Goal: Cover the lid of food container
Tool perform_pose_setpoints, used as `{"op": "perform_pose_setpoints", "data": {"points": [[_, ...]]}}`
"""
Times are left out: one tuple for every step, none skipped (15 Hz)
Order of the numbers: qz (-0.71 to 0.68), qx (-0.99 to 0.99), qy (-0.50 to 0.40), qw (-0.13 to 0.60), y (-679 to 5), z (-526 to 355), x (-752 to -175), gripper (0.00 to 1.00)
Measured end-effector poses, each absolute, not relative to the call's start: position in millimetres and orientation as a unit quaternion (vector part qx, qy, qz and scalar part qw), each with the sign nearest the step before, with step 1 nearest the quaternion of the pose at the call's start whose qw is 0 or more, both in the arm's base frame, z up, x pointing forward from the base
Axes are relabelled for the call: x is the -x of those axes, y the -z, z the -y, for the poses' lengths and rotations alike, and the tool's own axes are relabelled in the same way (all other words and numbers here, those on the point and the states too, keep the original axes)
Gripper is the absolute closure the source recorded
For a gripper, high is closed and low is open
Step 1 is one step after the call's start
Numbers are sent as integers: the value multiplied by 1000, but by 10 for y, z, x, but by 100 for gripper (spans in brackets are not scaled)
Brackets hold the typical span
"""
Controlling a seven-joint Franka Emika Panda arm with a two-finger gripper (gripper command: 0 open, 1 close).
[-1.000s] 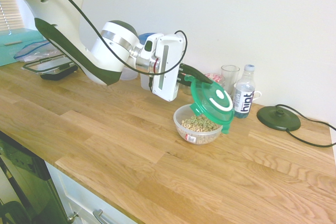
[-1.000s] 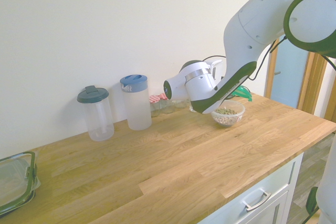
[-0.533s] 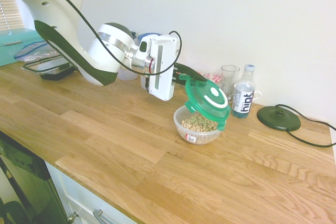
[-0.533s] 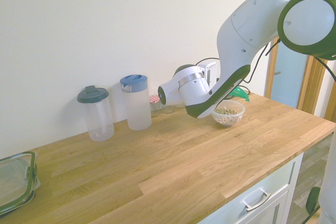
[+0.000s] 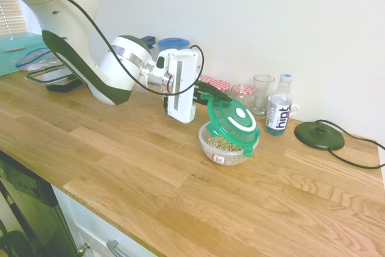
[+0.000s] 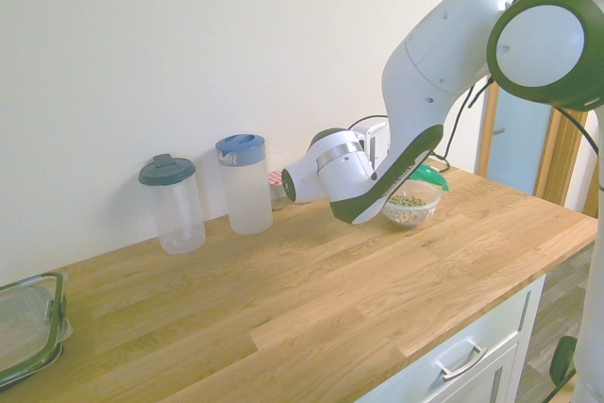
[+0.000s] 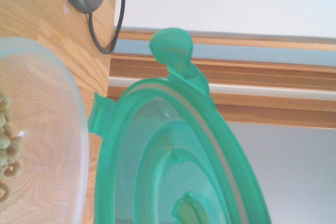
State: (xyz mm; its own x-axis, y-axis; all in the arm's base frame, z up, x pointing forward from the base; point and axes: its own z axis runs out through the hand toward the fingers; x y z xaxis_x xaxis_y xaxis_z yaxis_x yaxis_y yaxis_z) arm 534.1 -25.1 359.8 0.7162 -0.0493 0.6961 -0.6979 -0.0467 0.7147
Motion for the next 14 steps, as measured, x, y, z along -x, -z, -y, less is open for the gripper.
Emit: {"op": "perform_pose_setpoints", "data": {"points": [[275, -677, -255, 633, -3569, 251, -5342, 100], [275, -677, -255, 634, -3541, 250, -5344, 100], [274, -677, -255, 634, -3523, 239, -5348, 100], [274, -677, -257, 633, -3529, 220, -5357, 100], [274, -676, -259, 633, -3544, 202, -5368, 100], [276, -675, -260, 634, -3566, 188, -5378, 100], [279, -671, -262, 635, -3602, 179, -5392, 100], [281, -668, -263, 637, -3641, 172, -5405, 100], [283, -666, -263, 638, -3666, 163, -5413, 100], [282, -665, -263, 639, -3667, 153, -5411, 100], [281, -666, -262, 640, -3658, 145, -5411, 100], [279, -666, -261, 640, -3641, 137, -5412, 100], [277, -667, -260, 641, -3616, 127, -5413, 100], [275, -667, -259, 642, -3593, 114, -5413, 100]]}}
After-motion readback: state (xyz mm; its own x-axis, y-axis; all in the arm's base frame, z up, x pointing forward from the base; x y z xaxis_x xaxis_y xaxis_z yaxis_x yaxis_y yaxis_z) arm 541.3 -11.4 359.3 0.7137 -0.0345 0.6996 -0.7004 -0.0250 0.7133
